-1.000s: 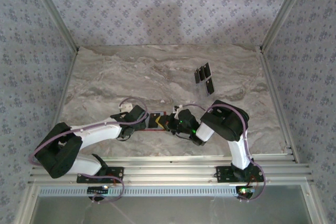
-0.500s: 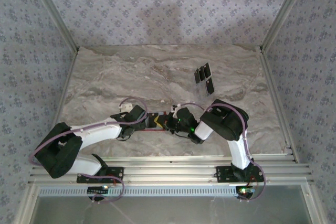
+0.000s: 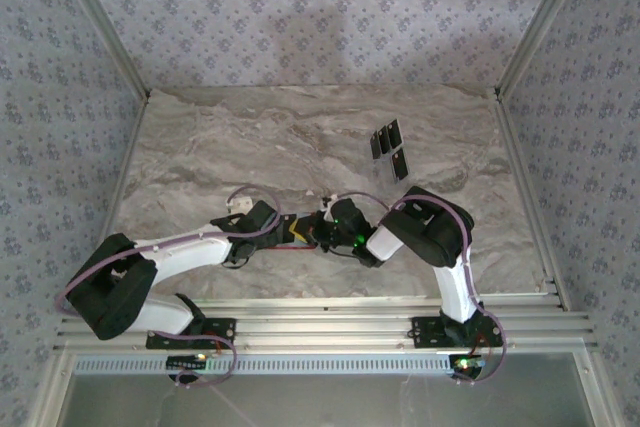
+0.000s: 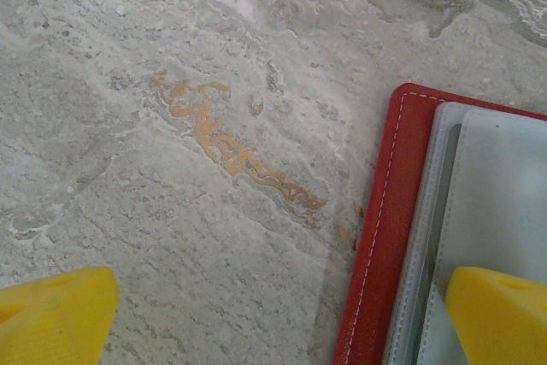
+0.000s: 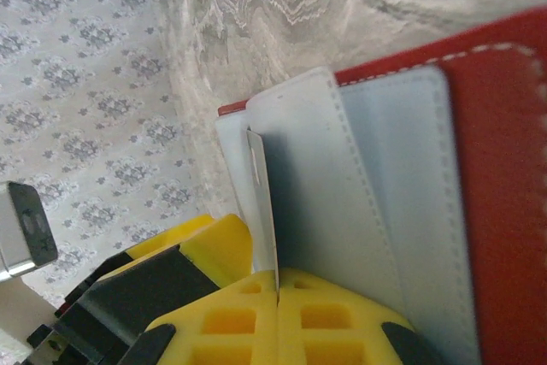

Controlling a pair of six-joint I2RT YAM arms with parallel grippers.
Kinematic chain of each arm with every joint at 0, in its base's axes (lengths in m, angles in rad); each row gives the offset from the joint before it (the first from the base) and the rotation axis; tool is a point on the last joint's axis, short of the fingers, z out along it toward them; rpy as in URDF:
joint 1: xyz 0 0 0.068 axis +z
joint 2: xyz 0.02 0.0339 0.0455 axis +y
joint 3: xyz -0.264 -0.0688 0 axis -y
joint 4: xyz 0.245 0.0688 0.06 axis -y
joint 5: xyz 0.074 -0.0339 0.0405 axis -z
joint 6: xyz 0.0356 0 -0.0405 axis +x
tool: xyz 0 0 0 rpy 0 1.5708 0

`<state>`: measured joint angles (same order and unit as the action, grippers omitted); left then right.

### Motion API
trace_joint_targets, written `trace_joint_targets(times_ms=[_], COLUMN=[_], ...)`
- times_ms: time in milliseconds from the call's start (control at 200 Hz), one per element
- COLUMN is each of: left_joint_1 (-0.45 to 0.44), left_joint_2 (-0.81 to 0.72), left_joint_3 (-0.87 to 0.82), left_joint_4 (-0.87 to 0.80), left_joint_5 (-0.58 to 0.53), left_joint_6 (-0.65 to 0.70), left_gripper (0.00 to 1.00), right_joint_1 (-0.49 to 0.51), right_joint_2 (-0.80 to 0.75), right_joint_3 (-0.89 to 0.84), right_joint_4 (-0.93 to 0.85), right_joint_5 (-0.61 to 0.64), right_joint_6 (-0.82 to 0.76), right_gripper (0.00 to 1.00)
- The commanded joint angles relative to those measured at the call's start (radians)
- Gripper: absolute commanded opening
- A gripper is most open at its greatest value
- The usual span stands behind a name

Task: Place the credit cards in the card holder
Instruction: Insert the credit card into the card slot, then rotate the card holder at the center of the table.

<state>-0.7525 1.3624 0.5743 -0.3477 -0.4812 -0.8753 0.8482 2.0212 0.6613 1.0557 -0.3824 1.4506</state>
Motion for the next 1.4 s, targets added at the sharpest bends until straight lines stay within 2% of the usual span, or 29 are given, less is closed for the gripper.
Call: trace_joint_targets(times_ms=[0, 65, 120, 260, 350, 445, 550, 720, 894, 1064, 1304, 1394], left_joint_1=[-0.006, -0.006, -0.008, -0.007, -0.007, 0.007, 0.029, 0.053, 0.065, 0.065, 0.065, 0.066], left_joint_2=[0.035, 0.033, 0.03, 0.017, 0.0, -0.032, -0.069, -0.122, -0.146, -0.129, -0.121, -0.119], left_joint_3=[-0.016, -0.014, -0.013, -0.001, 0.011, 0.02, 0.027, 0.026, -0.01, -0.036, -0.061, -0.067], left_joint_4=[-0.111, -0.112, -0.114, -0.125, -0.135, -0.14, -0.147, -0.165, -0.149, -0.115, -0.091, -0.085], left_joint_5=[0.009, 0.01, 0.01, 0.004, 0.001, 0.001, 0.003, 0.001, 0.015, 0.03, 0.024, 0.027], left_joint_6=[0.005, 0.003, 0.003, 0.005, 0.008, 0.013, 0.024, 0.036, 0.02, 0.009, 0.009, 0.004], left_gripper=[1.0, 1.0, 1.0, 1.0, 1.0, 1.0, 1.0, 1.0, 1.0, 1.0, 1.0, 1.0], right_joint_1=[0.006, 0.006, 0.006, 0.002, -0.002, -0.01, -0.014, -0.017, -0.017, -0.01, 0.003, 0.004], right_joint_2=[0.014, 0.011, 0.004, -0.04, -0.088, -0.142, -0.199, -0.28, -0.272, -0.234, -0.176, -0.155], right_joint_3=[0.011, 0.017, 0.022, 0.039, 0.057, 0.086, 0.131, 0.243, 0.388, 0.471, 0.523, 0.523], right_joint_4=[-0.193, -0.21, -0.226, -0.327, -0.432, -0.554, -0.711, -1.025, -1.269, -1.365, -1.413, -1.415], right_joint_5=[-0.057, -0.059, -0.061, -0.063, -0.058, -0.053, -0.037, 0.029, 0.086, 0.131, 0.166, 0.17], right_joint_6=[-0.025, -0.029, -0.037, -0.085, -0.136, -0.197, -0.283, -0.471, -0.651, -0.728, -0.759, -0.761], right_gripper=[0.0, 0.0, 0.06, 0.39, 0.52, 0.62, 0.67, 0.69, 0.64, 0.57, 0.36, 0.31])
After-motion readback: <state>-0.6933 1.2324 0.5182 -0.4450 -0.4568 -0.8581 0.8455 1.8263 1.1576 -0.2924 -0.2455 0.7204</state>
